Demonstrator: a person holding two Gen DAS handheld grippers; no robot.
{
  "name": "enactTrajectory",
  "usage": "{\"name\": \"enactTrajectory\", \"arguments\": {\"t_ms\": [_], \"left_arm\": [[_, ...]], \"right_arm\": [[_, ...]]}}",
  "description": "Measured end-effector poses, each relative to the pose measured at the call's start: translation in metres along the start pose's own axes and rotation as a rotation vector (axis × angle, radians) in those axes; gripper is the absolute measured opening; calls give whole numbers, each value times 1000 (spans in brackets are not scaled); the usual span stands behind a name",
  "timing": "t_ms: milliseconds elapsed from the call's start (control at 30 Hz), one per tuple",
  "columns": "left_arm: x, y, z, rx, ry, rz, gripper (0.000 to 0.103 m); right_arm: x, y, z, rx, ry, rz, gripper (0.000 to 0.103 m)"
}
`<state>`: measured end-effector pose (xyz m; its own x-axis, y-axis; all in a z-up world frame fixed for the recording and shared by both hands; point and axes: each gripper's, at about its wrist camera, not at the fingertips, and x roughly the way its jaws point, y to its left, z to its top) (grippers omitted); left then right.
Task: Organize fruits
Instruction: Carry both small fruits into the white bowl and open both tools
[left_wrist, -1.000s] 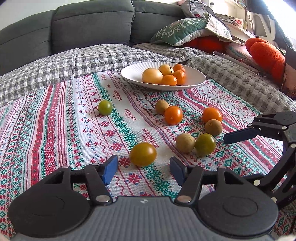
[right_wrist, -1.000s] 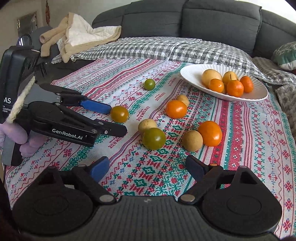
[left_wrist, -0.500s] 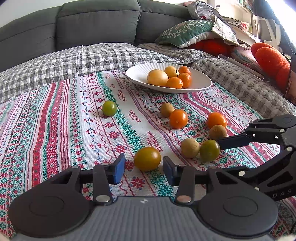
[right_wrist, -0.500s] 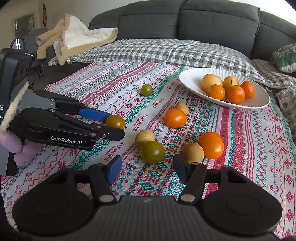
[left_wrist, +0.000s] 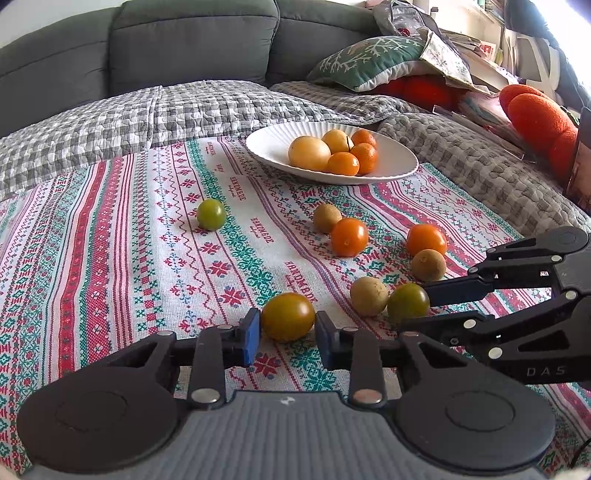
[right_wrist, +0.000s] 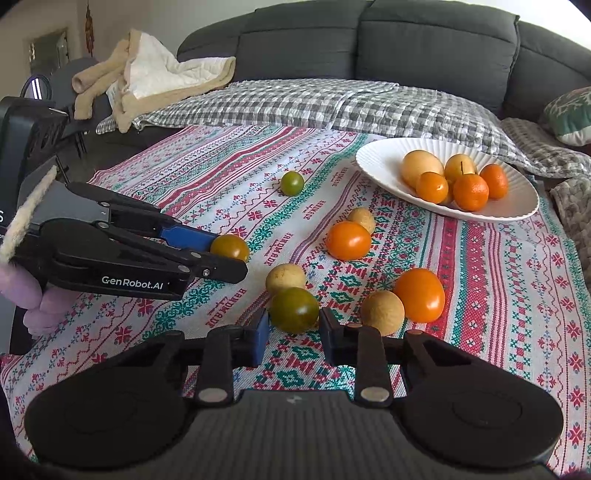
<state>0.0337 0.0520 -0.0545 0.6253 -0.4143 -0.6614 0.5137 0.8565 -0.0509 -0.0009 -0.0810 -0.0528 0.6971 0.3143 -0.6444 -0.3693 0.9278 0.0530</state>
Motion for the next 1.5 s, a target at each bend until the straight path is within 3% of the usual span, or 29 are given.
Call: {"name": "enactTrajectory", "arguments": {"t_ms": [1000, 1500], "left_arm": [[0, -22, 35, -22, -5, 1, 29], [19, -42, 76, -63, -37, -14, 29]], "right_arm": [[-16, -17, 20, 33, -73, -28, 26], [-26, -71, 43, 155, -158, -145, 26]]}}
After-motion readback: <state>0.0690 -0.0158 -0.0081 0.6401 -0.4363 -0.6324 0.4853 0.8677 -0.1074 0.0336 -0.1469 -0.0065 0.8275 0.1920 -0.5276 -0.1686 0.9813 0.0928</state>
